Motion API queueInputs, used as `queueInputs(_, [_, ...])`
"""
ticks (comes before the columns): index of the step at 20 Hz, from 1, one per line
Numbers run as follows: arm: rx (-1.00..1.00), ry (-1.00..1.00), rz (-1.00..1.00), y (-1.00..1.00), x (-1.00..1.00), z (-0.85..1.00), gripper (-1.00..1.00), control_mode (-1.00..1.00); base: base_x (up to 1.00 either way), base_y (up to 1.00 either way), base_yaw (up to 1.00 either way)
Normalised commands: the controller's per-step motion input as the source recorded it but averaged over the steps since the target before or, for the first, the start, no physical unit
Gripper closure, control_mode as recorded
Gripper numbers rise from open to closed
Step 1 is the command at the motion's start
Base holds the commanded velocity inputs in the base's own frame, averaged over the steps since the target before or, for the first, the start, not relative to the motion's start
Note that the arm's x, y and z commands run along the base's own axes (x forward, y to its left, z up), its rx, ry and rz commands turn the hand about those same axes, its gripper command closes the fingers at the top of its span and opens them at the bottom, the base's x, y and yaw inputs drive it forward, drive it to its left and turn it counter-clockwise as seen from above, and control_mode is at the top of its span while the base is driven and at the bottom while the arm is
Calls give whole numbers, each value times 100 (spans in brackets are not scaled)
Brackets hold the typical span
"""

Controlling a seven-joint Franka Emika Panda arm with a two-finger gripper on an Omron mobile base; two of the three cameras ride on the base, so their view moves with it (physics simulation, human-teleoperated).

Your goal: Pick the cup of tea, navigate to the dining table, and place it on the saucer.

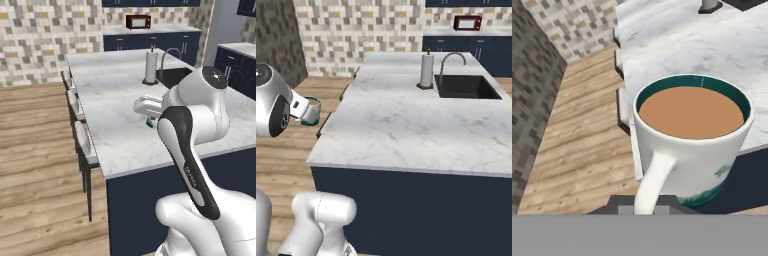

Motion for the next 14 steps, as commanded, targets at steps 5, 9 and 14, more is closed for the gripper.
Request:
queueInputs(5, [0,0,0,0,0,0,100,100,23,100,-12])
queueInputs(9, [0,0,0,0,0,0,100,100,32,99,-14])
queueInputs(14, [0,0,0,0,0,0,100,100,38,83,-15])
